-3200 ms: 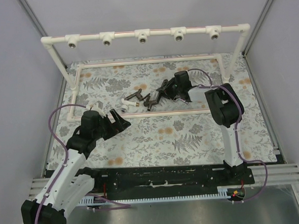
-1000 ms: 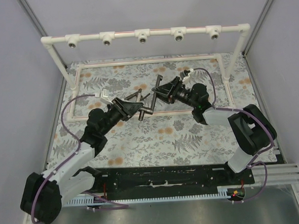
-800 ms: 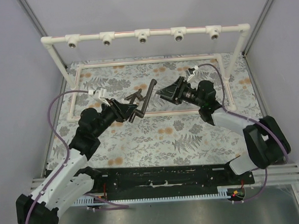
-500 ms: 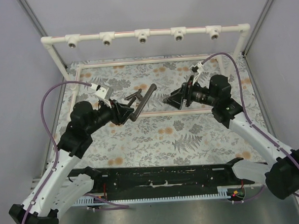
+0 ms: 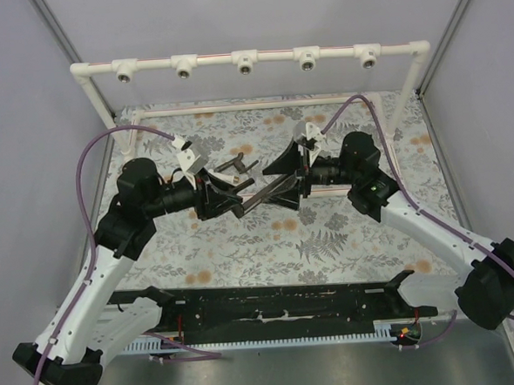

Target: Install the water faucets

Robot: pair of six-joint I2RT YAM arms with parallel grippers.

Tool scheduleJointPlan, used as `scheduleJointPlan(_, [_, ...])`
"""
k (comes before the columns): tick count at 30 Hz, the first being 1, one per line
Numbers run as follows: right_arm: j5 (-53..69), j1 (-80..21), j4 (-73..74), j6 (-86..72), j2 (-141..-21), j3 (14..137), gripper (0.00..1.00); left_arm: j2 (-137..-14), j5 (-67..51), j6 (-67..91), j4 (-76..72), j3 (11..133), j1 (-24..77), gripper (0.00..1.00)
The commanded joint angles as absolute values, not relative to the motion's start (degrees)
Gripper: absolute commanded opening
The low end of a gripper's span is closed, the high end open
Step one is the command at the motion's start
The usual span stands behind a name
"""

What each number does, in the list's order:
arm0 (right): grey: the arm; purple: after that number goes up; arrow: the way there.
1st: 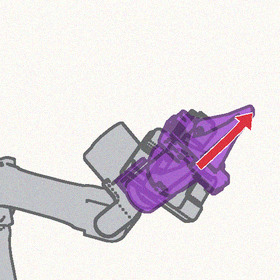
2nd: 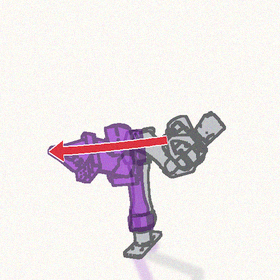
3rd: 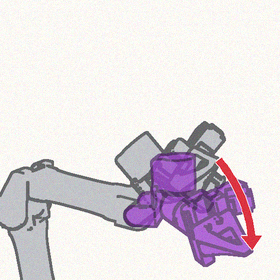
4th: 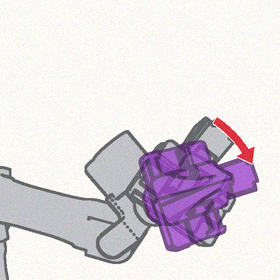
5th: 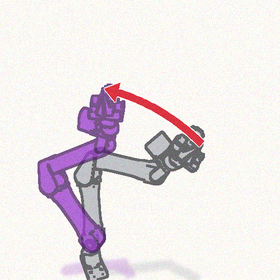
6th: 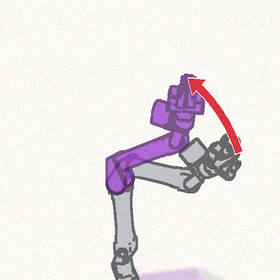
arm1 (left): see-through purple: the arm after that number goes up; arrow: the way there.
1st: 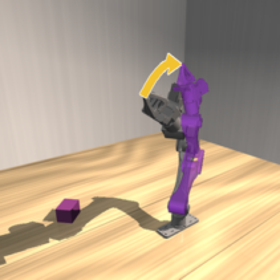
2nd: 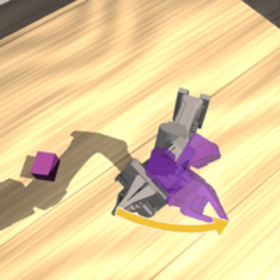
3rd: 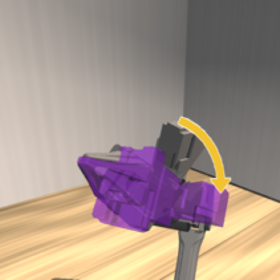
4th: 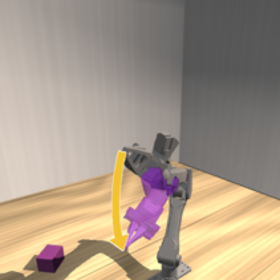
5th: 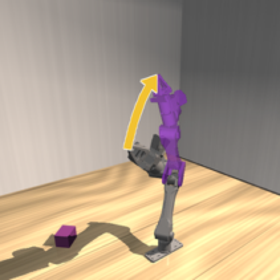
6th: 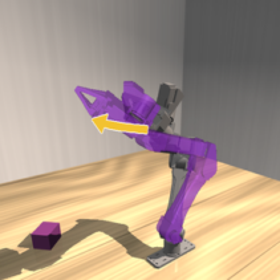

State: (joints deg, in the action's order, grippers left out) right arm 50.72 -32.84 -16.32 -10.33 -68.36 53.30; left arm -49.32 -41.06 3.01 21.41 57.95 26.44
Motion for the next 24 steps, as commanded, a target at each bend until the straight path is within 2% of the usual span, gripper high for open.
scheduleJointPlan(1, [55.01, -36.12, -21.35, -5.45, -71.27, 57.39, 0.86, -49.4, -49.21, 4.47, 12.76, 60.65, 26.54, 0.02])
scheduleJointPlan(7, [56.07, -40.34, -22.67, -4.48, -74.61, 59.15, 0.85, -49.39, -49.75, 5.8, 10.55, 60.91, 26.46, 0.02])
scheduleJointPlan(16, [57.74, -42.98, -23.72, -6.85, -79.36, 62.31, 0.7, -49.75, -50.18, 6.42, 8.97, 60.56, 26.46, 0.02])
scheduleJointPlan(24, [59.06, -43.24, -29.62, -13.26, -82.09, 63.19, 0.64, -50.01, -50.1, 6.15, 8.53, 60.21, 26.54, 0.02])
